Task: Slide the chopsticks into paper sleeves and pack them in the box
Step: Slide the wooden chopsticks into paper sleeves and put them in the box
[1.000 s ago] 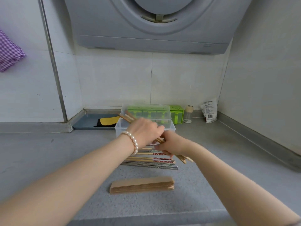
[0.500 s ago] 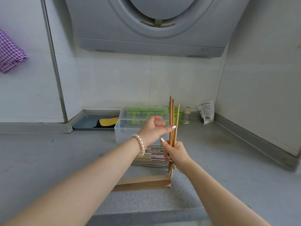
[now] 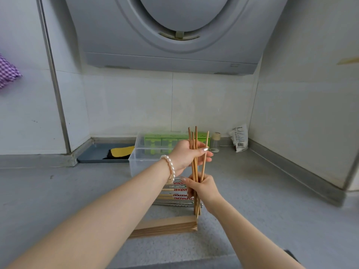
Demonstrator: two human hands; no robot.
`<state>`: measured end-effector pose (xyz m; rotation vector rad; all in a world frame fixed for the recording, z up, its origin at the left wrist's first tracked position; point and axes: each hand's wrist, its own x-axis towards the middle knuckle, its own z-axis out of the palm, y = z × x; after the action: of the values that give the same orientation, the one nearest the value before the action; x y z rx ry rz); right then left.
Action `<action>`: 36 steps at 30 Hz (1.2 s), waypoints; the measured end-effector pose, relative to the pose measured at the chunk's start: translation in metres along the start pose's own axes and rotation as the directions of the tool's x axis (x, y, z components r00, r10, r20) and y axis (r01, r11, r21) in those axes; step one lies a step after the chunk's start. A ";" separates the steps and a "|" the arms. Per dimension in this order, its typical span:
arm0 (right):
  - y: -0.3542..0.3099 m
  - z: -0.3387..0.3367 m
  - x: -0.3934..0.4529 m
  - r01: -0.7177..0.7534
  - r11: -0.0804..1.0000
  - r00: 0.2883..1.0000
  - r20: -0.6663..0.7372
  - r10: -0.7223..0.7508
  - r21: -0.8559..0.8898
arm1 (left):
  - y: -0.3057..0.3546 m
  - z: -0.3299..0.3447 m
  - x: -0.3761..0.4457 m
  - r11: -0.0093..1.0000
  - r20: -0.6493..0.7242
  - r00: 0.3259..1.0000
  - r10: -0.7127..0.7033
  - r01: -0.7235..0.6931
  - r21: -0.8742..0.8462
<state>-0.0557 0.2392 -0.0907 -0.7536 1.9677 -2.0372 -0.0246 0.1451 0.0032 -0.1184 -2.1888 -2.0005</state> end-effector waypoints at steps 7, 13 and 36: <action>0.001 -0.001 0.001 -0.018 0.999 1.000 0.022 0.019 -0.030 | -0.001 0.000 0.003 0.985 0.130 0.989 -0.073 0.092 -0.147; 0.004 0.000 0.000 -0.024 1.000 0.999 0.028 0.024 -0.016 | -0.005 -0.005 0.004 0.887 0.186 0.979 -0.085 0.159 -0.433; 0.004 0.005 0.001 0.111 0.994 0.991 -0.069 -0.111 0.006 | -0.002 -0.007 0.008 0.894 -0.173 0.985 0.021 -0.096 -0.438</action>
<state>-0.0544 0.2341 -0.0947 -0.8192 1.9927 -2.1616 -0.0327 0.1371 0.0031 -0.0737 -1.5776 -2.3471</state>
